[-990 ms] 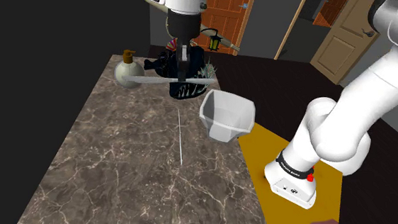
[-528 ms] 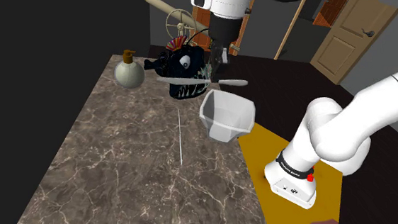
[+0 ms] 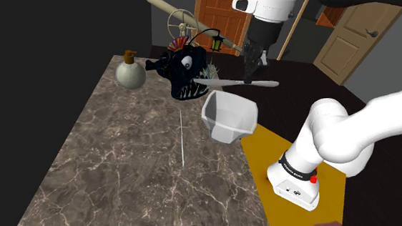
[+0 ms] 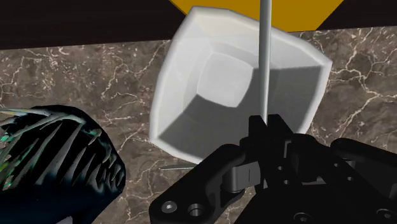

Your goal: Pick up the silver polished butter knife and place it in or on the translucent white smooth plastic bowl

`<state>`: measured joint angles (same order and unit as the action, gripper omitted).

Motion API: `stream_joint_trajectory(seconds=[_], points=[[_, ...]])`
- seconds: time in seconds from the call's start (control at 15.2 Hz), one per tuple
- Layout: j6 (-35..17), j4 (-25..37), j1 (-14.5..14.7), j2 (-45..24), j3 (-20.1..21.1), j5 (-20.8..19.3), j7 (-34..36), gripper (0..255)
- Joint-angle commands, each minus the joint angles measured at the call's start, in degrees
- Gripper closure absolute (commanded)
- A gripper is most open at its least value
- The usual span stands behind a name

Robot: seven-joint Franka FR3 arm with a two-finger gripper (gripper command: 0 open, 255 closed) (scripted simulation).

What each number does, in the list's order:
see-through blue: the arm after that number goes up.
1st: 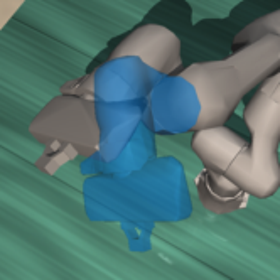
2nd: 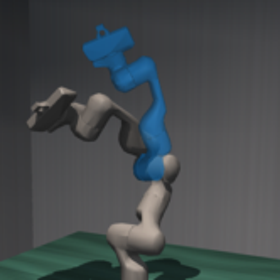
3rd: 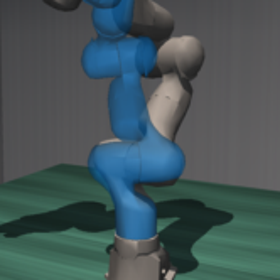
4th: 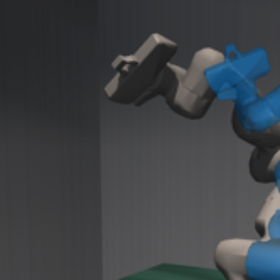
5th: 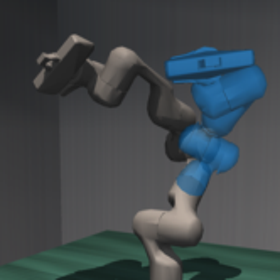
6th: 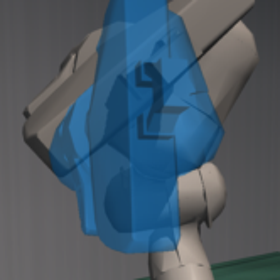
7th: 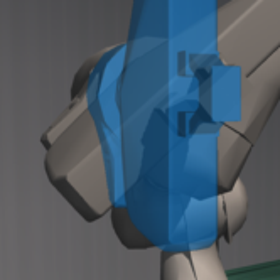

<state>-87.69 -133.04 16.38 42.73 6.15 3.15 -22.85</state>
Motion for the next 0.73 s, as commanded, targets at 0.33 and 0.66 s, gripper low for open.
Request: stream_joint_trajectory(seconds=[0.33,0.66], points=[[-4.1,-6.3,0.1,2.2,-0.2,0.1,-0.4,255],[-7.7,-10.5,0.2,2.7,0.1,0.3,-0.4,255]])
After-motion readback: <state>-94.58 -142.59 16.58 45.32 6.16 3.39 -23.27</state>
